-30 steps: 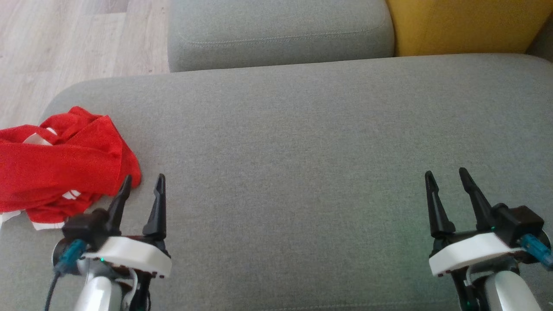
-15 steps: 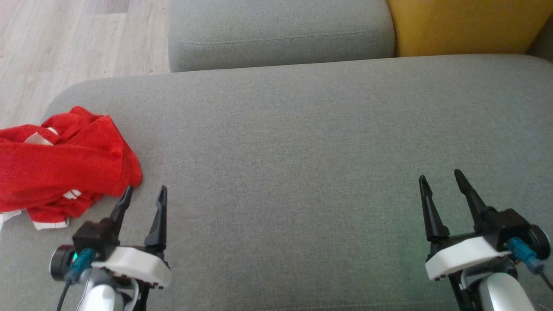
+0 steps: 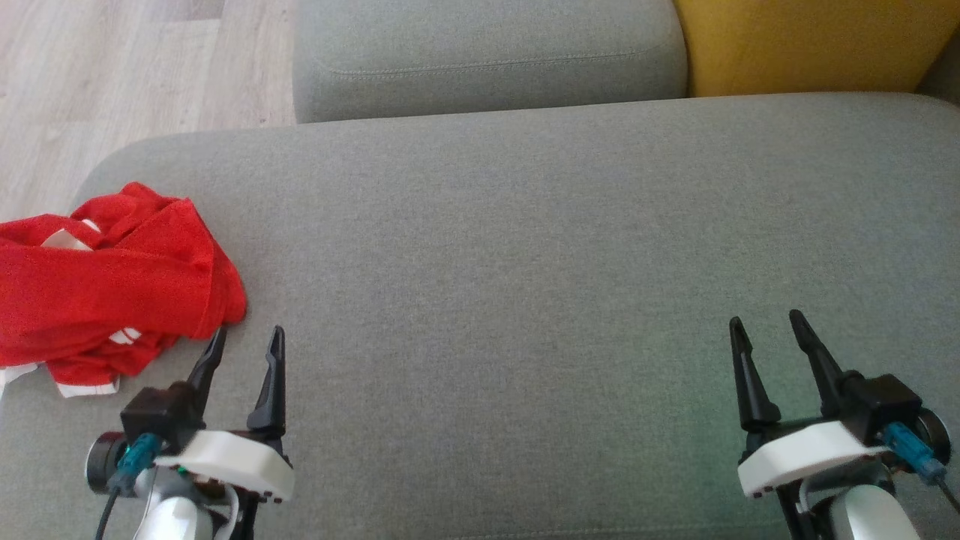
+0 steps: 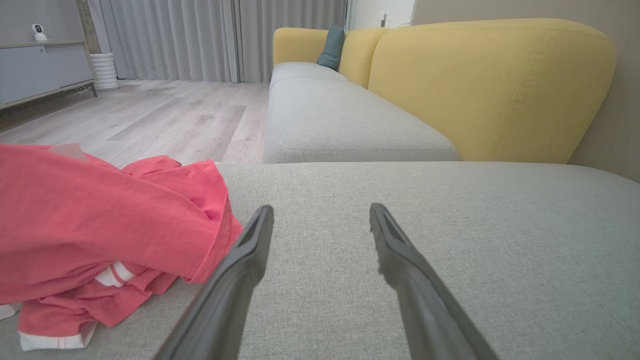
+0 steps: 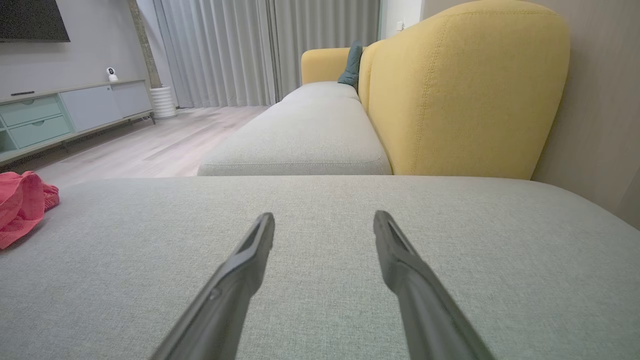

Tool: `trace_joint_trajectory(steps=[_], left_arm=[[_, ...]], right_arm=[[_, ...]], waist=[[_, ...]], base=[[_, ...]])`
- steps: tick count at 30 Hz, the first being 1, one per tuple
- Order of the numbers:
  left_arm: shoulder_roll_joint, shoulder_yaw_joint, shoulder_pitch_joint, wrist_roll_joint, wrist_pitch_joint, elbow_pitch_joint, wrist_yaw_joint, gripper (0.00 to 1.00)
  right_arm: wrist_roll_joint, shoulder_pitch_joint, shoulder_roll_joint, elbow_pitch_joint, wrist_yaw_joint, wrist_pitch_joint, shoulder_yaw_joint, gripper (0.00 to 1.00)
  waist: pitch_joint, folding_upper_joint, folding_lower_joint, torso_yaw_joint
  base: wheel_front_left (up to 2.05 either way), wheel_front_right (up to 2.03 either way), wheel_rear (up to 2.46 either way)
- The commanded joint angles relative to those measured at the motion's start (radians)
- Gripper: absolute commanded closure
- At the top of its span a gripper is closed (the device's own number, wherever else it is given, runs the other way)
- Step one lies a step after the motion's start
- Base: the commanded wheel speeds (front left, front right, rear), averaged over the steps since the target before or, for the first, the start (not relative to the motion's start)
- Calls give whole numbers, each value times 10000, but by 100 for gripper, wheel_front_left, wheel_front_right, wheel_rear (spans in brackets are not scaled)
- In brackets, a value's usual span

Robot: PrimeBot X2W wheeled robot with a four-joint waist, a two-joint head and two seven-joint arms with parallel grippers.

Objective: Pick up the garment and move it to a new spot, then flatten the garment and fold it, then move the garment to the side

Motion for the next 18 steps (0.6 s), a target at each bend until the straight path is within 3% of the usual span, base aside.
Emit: trace_joint_trajectory(steps=[1, 18], left_arm=[[60, 427, -374, -37, -124, -277, -4, 0], [-9, 722, -490, -48, -124, -333, 27, 0]], right_arm=[[40, -290, -19, -302, -9, -134, 168, 0], [147, -363, 17, -404, -9, -161, 226, 0]], waist=[[-4, 0, 0, 1], [36, 0, 0, 360]], base=[[0, 0, 0], [0, 0, 0]])
